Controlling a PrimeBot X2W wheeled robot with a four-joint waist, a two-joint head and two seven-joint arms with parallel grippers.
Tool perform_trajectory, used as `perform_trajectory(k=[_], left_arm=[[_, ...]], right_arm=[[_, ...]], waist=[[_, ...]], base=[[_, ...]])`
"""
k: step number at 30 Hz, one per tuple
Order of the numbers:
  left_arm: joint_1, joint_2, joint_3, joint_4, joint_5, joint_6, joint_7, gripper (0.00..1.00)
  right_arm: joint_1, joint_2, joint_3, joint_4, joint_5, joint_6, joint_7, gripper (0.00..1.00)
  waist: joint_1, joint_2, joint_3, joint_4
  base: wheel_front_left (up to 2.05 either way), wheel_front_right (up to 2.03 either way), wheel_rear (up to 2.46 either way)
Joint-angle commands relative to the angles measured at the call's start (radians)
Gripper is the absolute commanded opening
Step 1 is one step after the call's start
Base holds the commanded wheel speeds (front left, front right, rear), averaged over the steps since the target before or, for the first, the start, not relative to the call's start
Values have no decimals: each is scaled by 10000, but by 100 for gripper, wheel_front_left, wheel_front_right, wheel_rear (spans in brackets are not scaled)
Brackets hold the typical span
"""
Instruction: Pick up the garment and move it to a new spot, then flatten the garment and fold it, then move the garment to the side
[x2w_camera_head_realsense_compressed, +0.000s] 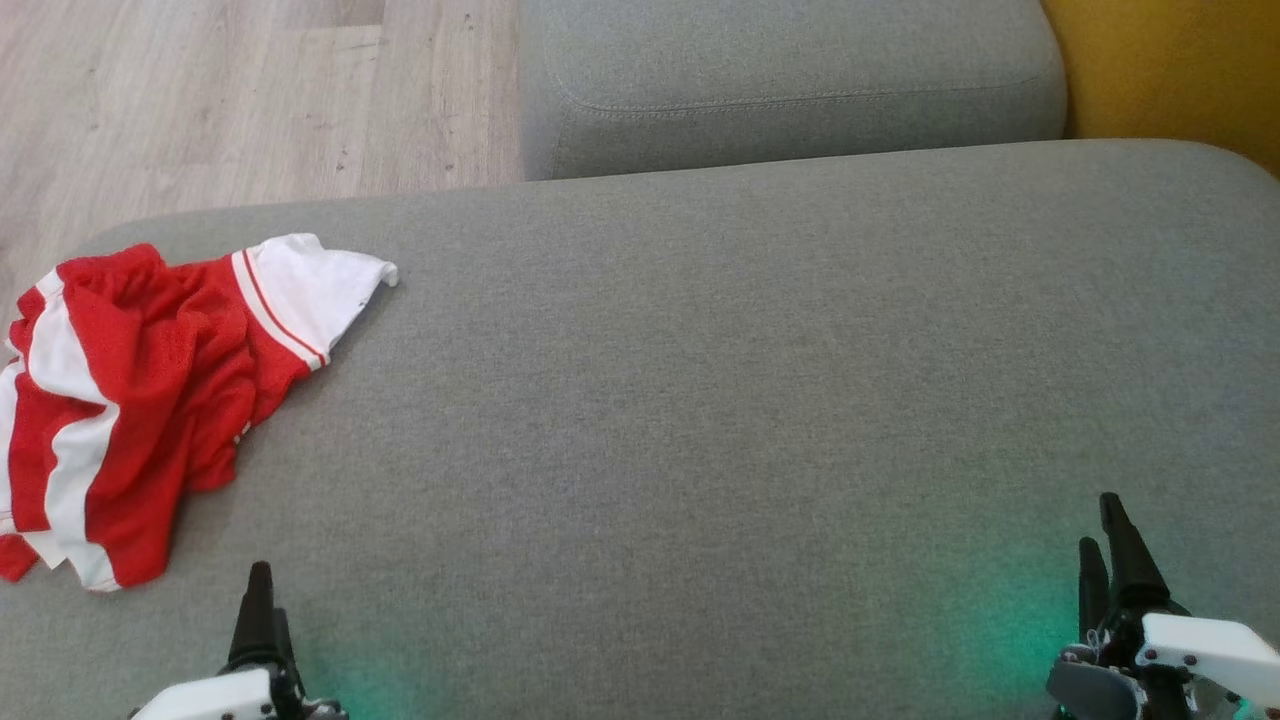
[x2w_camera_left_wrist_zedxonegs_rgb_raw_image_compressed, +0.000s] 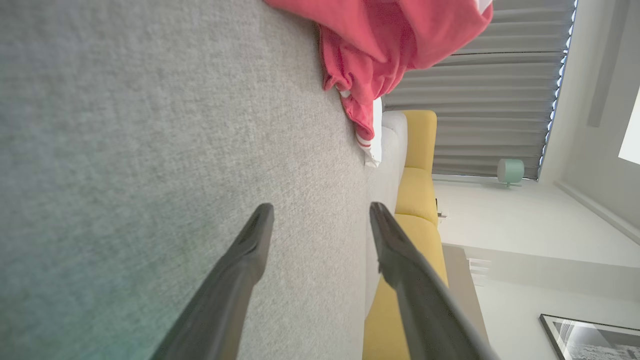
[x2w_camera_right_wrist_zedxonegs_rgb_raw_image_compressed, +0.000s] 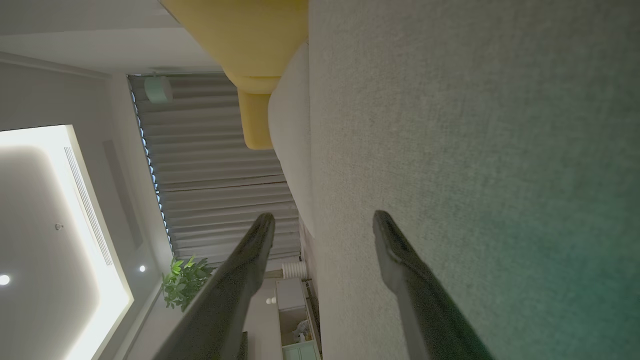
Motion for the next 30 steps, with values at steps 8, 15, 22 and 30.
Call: perform_trajectory(k=[8,15,22,30], left_arm=[[-465,53,-184,-622,1042,204,-276,100],[-478,57,-408,-929,2106,448,-481,100],[-475,62,-704,-1225,3282,720,-745,100],[-482,66,-927,-1410,4232,916,-980,100]], right_arm=[[-471,-40,30,-544,-1194,-1,-297,100],[-470,-47,153,-738,-2364,-1,-503,100],[-461,-55,345,-1026,-3537,-2,-767,100],[-470,-62,492,-1192,-4484,-2,-1003,100]], waist=[[0,0,-1,24],[0,0,4,53],[0,0,-20,103],[0,0,-39,132]], base=[[0,0,0],[0,0,0],[0,0,0],[0,0,0]])
